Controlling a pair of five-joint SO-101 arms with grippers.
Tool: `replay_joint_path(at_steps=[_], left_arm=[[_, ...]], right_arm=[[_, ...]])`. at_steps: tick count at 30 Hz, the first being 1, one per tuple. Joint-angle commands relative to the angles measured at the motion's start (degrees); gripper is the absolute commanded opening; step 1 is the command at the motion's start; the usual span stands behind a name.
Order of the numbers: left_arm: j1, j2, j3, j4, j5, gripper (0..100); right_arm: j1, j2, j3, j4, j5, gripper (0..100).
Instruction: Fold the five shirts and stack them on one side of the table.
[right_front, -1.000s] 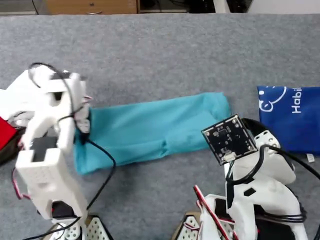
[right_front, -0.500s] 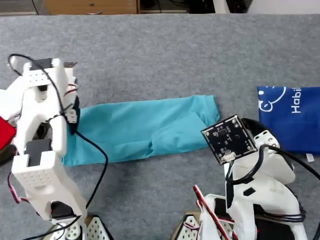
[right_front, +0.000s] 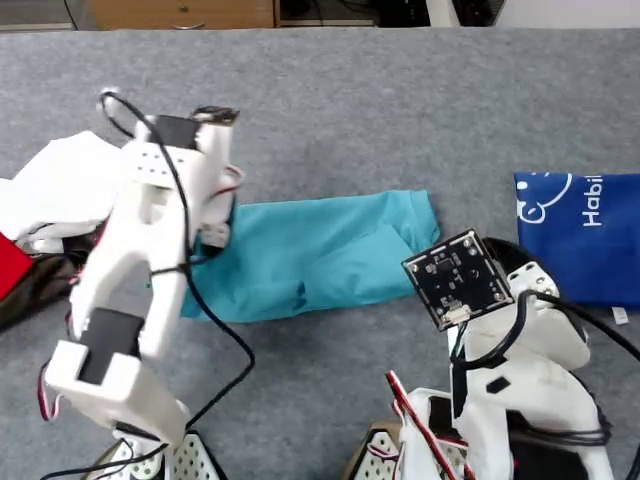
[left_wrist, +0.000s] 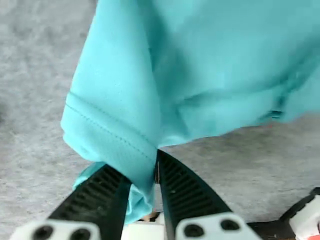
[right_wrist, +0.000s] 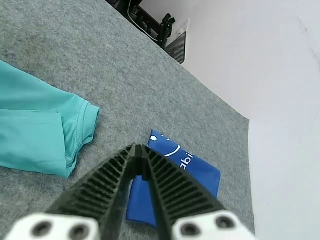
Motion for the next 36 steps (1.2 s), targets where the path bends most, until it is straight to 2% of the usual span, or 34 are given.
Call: replay_joint_path(at_steps=[1, 10, 13, 20, 27, 36], left_arm=[[6.2, -3.3, -0.1, 1.1, 3.2, 2], [17.9, -1.5, -10.2, 1.1, 9.7, 2], [19.2, 2.6, -15.9, 1.1, 10.2, 2], [21.9, 11.9, -26.8, 1.1, 10.1, 2], [28.0, 14.1, -33.6, 1.1, 10.3, 2], [29.8, 16.2, -41.1, -0.1, 13.1, 2]], right_arm=[[1.3, -2.2, -1.0, 0.1, 0.5, 0.2], [1.3, -10.9, 4.4, 2.1, 2.6, 0.2], [1.9, -13.1, 5.6, 2.5, 4.4, 0.2], [9.1, -14.4, 5.7, 2.0, 4.8, 0.2], [12.4, -14.4, 5.3, 2.0, 4.7, 0.2], [13.1, -14.5, 5.3, 2.0, 4.6, 0.2]])
